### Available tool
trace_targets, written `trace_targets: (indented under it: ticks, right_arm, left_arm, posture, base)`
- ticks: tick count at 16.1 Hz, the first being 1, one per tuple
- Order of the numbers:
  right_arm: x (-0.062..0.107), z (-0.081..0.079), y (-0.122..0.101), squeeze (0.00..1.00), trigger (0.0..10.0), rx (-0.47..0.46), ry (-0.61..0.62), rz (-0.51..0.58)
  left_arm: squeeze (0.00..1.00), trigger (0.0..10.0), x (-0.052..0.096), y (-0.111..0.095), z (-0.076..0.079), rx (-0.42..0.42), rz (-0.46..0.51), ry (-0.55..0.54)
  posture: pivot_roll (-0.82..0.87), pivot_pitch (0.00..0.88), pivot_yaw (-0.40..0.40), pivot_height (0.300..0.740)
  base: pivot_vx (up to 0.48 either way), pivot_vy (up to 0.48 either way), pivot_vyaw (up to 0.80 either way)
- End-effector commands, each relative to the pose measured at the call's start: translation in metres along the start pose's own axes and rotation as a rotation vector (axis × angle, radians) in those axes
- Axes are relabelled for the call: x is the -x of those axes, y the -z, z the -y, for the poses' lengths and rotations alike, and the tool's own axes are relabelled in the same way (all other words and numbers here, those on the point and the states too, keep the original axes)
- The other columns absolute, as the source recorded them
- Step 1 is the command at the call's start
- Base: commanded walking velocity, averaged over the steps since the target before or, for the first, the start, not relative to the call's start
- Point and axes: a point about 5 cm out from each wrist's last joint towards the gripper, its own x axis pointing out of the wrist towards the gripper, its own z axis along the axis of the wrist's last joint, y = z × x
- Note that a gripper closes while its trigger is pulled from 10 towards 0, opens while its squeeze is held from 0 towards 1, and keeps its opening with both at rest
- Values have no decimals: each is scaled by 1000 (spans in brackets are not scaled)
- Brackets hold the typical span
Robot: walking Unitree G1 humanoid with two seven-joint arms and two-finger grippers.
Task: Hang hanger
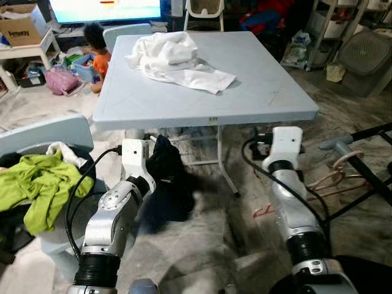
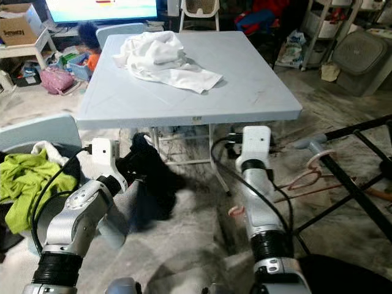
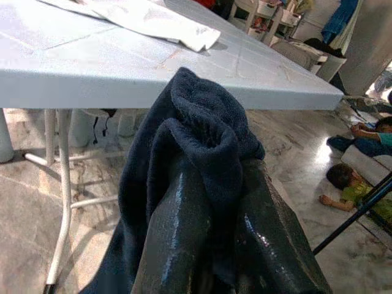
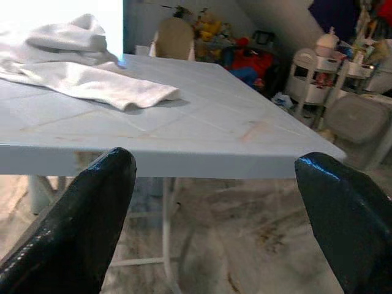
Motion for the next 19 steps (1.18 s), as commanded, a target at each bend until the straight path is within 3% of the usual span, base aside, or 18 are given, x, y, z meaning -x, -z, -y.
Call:
trace_targets:
  ticks: [1, 3, 12, 19]
  right_arm:
    - [-4, -2, -5, 0, 10000, 1, -10, 16]
    - [-4, -2, -4, 0, 10000, -2, -10, 8]
    - [-5, -2, -4, 0, 10000, -1, -9, 10]
    - [-6, -3, -4, 0, 10000, -4, -7, 11]
  left_arm:
    - [0, 10000, -1, -7, -1, -17, 16, 4]
    - [0, 10000, 0, -8, -2, -17, 19, 4]
    - [0, 10000, 1, -10, -8, -47, 22, -11]
    - [0, 10000, 1, -11, -9, -62, 33, -12]
  posture:
    - [30, 0, -27, 740]
    - [35, 0, -29, 740]
    - [33, 0, -31, 740]
    - [35, 0, -30, 740]
  base:
    - [0, 0, 0]
    - [0, 129, 0]
    - [0, 475, -800]
    - [0, 0, -800]
